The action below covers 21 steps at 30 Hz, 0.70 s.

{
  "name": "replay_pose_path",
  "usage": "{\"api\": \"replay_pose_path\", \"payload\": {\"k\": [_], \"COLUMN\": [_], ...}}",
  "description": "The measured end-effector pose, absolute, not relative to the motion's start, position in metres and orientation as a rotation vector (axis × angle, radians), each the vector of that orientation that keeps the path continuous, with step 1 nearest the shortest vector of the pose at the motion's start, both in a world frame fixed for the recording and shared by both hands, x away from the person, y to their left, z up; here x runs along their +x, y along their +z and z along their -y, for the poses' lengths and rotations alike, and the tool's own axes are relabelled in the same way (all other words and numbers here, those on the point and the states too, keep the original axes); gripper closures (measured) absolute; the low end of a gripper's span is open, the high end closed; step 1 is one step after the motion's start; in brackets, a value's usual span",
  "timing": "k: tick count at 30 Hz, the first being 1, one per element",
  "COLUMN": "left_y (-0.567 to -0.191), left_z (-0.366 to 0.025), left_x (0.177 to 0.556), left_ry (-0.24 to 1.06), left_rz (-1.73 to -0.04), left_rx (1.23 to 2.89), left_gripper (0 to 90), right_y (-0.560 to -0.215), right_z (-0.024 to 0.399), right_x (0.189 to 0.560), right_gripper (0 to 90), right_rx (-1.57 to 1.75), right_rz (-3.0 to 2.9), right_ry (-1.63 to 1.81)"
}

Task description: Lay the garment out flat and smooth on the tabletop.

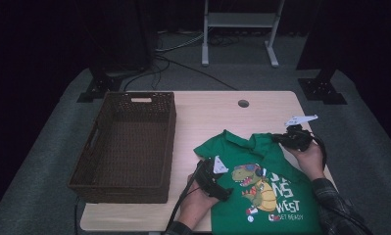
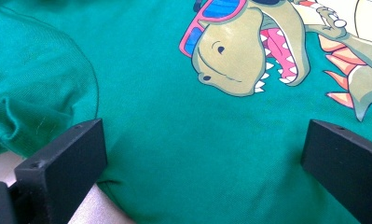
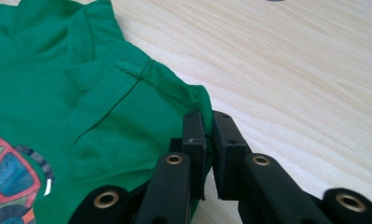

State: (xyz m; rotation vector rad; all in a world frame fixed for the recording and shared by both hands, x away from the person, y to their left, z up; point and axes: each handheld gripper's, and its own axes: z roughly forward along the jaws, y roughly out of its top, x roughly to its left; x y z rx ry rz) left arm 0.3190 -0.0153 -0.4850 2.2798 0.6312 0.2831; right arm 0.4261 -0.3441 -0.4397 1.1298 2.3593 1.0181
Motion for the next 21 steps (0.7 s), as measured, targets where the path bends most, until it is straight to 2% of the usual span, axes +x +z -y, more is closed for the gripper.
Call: {"api": "replay_pose_path", "payload": {"k": [21], "left_y": [-0.485], "left_z": [0.015], "left_x": [0.319], "left_ry": [0.283], "left_rz": [-0.631], "left_rx": [2.28], "left_gripper": [0.0], "right_y": [-0.439], "right_z": [0.353], "right_x": [0.438], "right_gripper": [86.0], "right_rx": [1.173], "right_rz": [-2.332], "right_ry": [0.999]}}
